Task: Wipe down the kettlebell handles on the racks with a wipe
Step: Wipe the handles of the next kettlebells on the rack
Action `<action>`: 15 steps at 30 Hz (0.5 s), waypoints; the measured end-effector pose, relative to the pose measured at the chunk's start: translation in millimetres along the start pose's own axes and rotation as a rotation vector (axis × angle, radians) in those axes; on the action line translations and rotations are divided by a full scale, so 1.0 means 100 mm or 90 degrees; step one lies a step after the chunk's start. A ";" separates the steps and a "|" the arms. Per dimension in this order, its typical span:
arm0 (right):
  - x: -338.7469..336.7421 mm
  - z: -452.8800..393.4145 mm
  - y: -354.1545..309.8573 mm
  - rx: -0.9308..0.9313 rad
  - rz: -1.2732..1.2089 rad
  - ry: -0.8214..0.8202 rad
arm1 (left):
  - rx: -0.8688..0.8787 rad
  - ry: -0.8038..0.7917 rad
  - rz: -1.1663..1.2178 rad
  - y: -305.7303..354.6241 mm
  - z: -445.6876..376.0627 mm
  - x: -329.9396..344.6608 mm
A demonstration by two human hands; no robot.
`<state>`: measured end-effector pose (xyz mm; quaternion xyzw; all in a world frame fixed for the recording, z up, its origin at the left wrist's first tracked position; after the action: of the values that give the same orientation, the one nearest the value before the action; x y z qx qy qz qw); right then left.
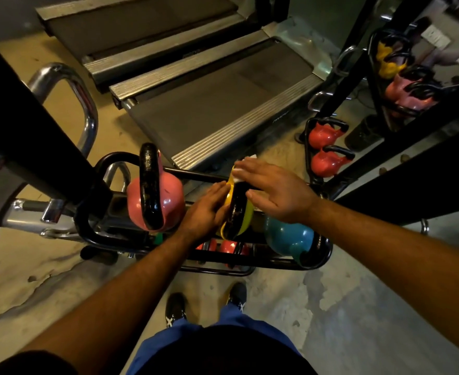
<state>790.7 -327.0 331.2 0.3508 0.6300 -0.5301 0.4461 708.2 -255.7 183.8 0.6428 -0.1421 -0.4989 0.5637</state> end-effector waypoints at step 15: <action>0.34 0.07 -0.68 -0.205 0.140 -0.161 | -0.001 -0.009 -0.006 0.03 0.02 0.01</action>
<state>717.6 -347.7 322.8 0.2723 0.6036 -0.4110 0.6266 707.7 -258.5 186.4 0.6396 -0.1428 -0.5062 0.5606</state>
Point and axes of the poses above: each hand's wrist, its own z-axis away from the middle knuckle, its own x-axis out of the palm, y = z × x, the point moved 9 cm from there along -z, towards the middle knuckle, and after that the axes turned 10 degrees about -x, right-handed, at the moved point
